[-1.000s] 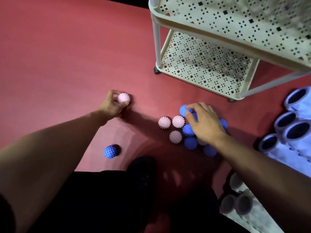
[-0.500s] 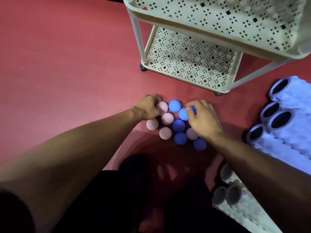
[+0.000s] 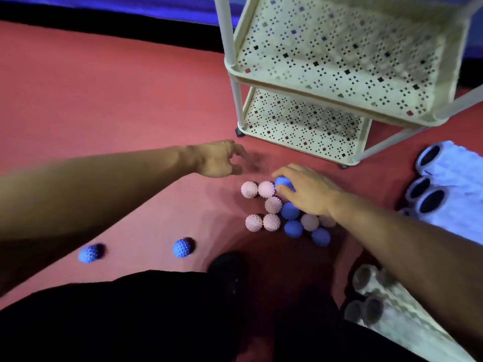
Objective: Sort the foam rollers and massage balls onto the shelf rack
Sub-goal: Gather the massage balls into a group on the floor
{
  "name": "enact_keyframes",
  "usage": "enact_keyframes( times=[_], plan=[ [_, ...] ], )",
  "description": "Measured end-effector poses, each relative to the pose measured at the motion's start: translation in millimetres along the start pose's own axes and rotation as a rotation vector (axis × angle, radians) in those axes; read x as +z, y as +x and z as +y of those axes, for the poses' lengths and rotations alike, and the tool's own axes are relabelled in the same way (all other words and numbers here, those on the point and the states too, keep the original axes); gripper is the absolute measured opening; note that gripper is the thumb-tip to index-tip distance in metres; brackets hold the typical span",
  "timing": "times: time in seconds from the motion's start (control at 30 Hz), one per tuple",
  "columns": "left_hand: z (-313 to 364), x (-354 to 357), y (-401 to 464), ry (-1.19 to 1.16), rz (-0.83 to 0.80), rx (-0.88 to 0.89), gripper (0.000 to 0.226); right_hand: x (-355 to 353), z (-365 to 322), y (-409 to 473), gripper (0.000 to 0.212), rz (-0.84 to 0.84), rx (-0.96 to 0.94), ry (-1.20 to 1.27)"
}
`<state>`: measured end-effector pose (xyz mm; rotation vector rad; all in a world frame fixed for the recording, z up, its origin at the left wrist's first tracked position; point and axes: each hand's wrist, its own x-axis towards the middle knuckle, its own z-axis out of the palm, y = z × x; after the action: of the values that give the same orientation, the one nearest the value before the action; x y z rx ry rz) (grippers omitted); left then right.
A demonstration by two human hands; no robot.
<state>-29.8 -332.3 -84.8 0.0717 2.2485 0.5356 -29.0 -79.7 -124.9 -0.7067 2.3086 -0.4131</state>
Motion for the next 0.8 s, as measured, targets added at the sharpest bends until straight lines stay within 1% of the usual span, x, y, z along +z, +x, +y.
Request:
enact_keyframes(
  times=[0.1, 0.2, 0.27, 0.37, 0.53, 0.57, 0.63, 0.7, 0.8],
  plan=[
    [-37.0, -21.1, -39.5, -0.035, 0.062, -0.032, 0.039, -21.0, -38.2, 12.1, 0.040, -0.092, -0.087, -0.076],
    [-87.2, -10.3, -81.1, -0.110, 0.101, -0.144, 0.036, -10.9, -85.8, 28.8, 0.043, -0.126, -0.157, -0.078],
    [-126.8, 13.9, -103.4, -0.167, 0.130, -0.249, 0.035, 12.4, -113.8, 39.8, 0.045, -0.144, -0.185, -0.039],
    [-187.4, 63.2, -133.3, -0.276, 0.189, -0.415, 0.036, 60.4, -145.6, 53.5, 0.047, -0.223, -0.194, 0.000],
    [-274.1, 149.1, -183.8, -0.413, 0.363, -0.700, 0.041, 148.3, -181.7, 61.3, 0.052, -0.451, -0.127, 0.002],
    [-286.0, 165.2, -191.8, -0.436, 0.384, -0.765, 0.045, 165.2, -184.9, 59.9, 0.053, -0.501, -0.119, 0.006],
    [-303.5, 195.3, -202.6, -0.493, 0.371, -0.862, 0.052, 194.4, -186.9, 54.6, 0.059, -0.572, -0.100, 0.030],
    [-314.1, 217.0, -205.6, -0.527, 0.333, -0.910, 0.052, 212.4, -185.6, 51.6, 0.064, -0.567, -0.101, 0.080],
    [-316.4, 228.5, -199.2, -0.545, 0.380, -0.930, 0.041, 220.2, -184.0, 54.6, 0.062, -0.455, -0.168, 0.192]
  ],
)
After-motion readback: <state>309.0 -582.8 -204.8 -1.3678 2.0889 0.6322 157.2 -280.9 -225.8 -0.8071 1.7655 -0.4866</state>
